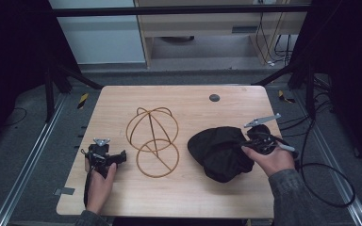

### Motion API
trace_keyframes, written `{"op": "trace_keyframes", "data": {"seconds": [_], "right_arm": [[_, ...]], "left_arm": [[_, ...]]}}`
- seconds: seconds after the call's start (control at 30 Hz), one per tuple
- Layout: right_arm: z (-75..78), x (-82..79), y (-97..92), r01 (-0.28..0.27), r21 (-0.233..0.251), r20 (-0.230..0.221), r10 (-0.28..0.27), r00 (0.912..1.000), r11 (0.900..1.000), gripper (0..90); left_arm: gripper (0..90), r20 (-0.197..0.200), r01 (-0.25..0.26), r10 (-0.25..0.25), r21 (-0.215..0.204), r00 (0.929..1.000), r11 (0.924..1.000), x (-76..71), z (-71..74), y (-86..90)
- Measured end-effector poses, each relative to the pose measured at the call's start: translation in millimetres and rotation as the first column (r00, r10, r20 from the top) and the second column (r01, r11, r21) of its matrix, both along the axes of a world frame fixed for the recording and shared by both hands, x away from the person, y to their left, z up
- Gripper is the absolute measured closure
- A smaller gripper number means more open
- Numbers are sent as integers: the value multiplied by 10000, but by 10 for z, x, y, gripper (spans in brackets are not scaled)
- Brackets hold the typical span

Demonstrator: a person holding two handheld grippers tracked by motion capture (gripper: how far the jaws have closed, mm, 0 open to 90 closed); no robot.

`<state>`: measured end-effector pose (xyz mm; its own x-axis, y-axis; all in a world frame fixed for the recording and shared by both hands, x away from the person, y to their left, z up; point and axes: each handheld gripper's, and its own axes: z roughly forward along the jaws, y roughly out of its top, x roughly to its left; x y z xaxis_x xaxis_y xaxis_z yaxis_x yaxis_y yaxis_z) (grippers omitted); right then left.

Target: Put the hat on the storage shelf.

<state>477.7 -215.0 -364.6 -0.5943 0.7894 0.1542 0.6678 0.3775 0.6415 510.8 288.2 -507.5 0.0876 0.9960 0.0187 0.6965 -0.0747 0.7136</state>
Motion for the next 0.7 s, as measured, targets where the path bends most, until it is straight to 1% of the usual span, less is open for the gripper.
{"op": "trace_keyframes", "data": {"seconds": [0.03,0.07,0.1,0.17,0.3,0.37,0.43,0.47,0.5,0.53,0.57,0.63,0.7], "right_arm": [[54,-4,-18,47,52,100,-48,9999,10000,856],[54,-4,-18,47,52,100,-48,9999,10000,856],[163,-8,-60,135,321,274,-144,9995,9994,856],[261,-8,-102,247,604,419,-272,9987,9979,856],[412,-6,-176,434,982,605,-495,9969,9942,856],[480,-7,-198,513,1064,746,-594,9954,9930,856],[557,-16,-197,549,1025,928,-645,9936,9932,856],[557,-16,-197,549,1025,928,-645,9936,9932,856],[656,-33,-182,505,1047,1218,-632,9905,9932,856],[690,-42,-173,471,1078,1320,-612,9894,9931,856],[734,-52,-159,401,1091,1463,-559,9877,9932,856],[821,-67,-131,338,1126,1699,-527,9840,9931,856],[905,-71,-98,290,1267,1912,-531,9801,9915,856]], "left_arm": [[0,-8,-7,7,13,10000,10000,0,0,0],[0,-8,-7,7,13,10000,10000,0,0,0],[0,-8,-7,7,12,10000,10000,0,0,-1],[0,-12,18,-18,-9,10000,10000,-1,0,-1],[0,-12,20,-20,10,10000,10000,-2,0,0],[0,-15,20,-20,10,10000,10000,-2,1,0],[0,-13,17,-17,3,10000,10000,-2,0,0],[0,-13,17,-17,3,10000,10000,-2,0,0],[0,-16,99,-99,-3,9999,10000,-4,1,7],[0,-16,99,-99,-3,9999,10000,-4,1,7],[0,-28,364,-364,-7,9993,9993,-14,1,30],[0,-22,410,-410,-7,9992,9992,-16,0,34],[0,-23,415,-415,-5,9991,9991,-16,0,34]]}}
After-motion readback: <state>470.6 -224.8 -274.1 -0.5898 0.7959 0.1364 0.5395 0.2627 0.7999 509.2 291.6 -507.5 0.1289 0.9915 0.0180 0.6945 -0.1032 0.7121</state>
